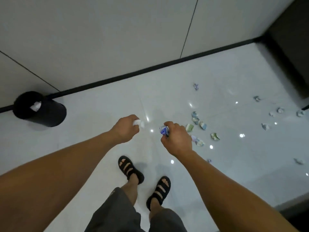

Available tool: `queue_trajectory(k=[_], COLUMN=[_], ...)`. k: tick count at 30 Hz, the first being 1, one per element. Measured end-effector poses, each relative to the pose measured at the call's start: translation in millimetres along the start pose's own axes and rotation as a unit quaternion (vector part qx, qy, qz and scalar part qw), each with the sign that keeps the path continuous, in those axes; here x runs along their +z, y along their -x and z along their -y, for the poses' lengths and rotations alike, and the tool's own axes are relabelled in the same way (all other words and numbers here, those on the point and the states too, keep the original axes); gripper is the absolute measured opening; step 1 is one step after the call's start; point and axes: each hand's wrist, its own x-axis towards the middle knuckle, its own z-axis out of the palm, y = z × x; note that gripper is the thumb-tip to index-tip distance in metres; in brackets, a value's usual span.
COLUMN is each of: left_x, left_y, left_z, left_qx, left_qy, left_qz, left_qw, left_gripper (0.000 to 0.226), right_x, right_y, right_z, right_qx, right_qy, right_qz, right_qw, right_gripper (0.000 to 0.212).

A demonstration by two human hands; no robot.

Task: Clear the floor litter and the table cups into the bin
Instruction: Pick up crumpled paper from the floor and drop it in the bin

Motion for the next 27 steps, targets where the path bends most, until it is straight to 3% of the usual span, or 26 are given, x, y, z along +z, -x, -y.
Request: queue_trajectory(k=[8, 17, 27], left_x=[-99, -221, -347], left_y=[121, 218, 227], left_z=[121, 296, 383], left_qx=[-0.084, -0.161, -0.183], left_qy=[0.061, 0.125, 0.120], left_qz=[-0.096, -0.189, -0.229], left_qw=[0.990, 0.961, 0.949], left_gripper=[0.023, 0.024, 0.028], right_x=[-3, 50, 93], right_y=[16, 3, -33], right_z=[151, 391, 574], right_qx=[-0.150, -0.261, -0.352], right_qy=[0.097, 0.144, 0.152], right_qz=[0.053, 0.070, 0.080], right_qw=[0.982, 0.952, 0.920], right_gripper=[0.040, 0.040, 0.046])
